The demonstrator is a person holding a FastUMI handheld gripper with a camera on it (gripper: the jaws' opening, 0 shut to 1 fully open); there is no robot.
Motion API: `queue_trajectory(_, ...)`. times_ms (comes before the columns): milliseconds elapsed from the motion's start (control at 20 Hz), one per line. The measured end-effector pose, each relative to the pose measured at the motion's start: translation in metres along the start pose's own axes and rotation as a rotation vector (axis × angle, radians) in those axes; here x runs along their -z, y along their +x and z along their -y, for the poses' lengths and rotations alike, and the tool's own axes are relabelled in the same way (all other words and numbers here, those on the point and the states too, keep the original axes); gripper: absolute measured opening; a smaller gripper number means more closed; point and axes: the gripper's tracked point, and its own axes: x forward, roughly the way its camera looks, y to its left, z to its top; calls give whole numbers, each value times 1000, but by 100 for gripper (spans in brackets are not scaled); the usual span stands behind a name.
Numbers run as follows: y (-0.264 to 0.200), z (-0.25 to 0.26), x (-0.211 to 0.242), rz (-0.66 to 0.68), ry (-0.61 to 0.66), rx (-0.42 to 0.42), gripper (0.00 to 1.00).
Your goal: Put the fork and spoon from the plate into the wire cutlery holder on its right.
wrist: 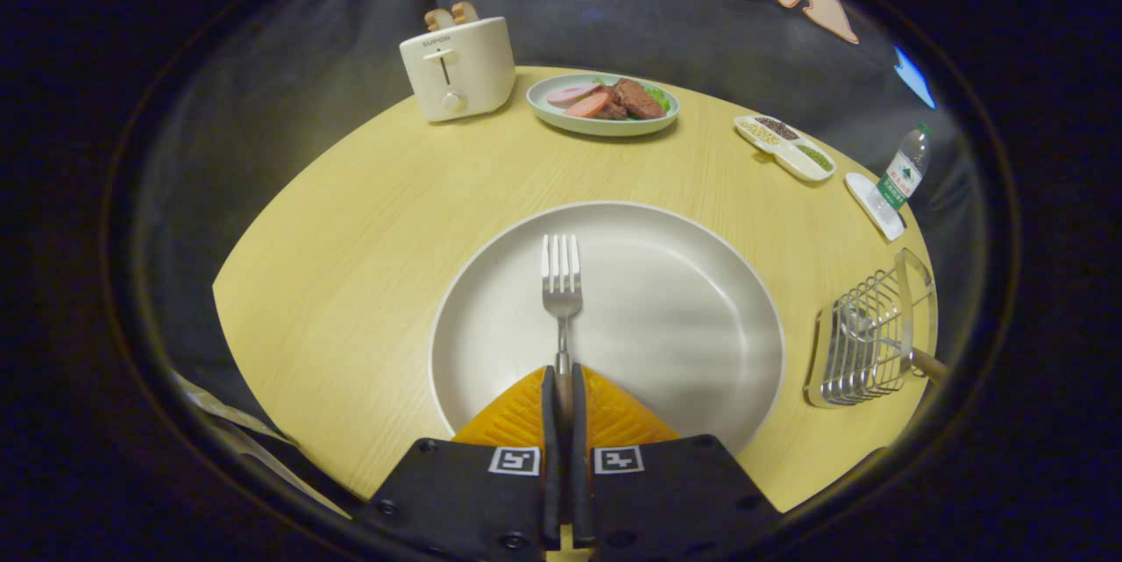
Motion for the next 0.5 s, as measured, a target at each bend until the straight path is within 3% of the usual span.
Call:
queue_trajectory(100, 1, 0, -2, 5, -17, 0, 4)
queue_trajectory(500, -23, 10, -31, 15, 5, -22, 4)
